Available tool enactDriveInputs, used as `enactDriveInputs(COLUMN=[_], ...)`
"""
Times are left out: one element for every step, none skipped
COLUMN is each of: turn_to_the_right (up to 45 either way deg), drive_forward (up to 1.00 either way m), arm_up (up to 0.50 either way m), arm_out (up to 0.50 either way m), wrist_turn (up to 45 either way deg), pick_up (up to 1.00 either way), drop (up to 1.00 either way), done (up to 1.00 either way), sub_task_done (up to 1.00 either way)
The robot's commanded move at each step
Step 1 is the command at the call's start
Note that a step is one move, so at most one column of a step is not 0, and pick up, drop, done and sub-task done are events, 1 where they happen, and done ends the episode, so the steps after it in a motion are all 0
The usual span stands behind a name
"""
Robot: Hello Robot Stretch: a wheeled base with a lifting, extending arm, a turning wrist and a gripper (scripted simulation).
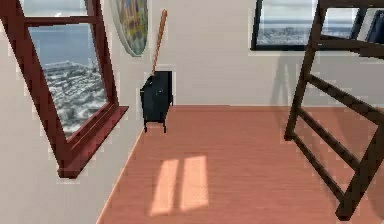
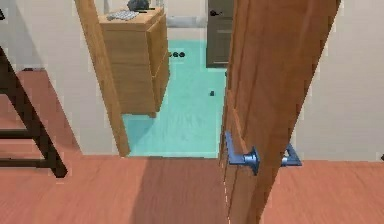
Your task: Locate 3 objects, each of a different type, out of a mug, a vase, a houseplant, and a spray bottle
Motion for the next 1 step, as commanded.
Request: enactDriveInputs(turn_to_the_right=[-42.0], drive_forward=[0.0], arm_up=[0.0], arm_out=[0.0], wrist_turn=[0.0], pick_up=[0.0], drop=[0.0], done=[0.0], sub_task_done=[0.0])
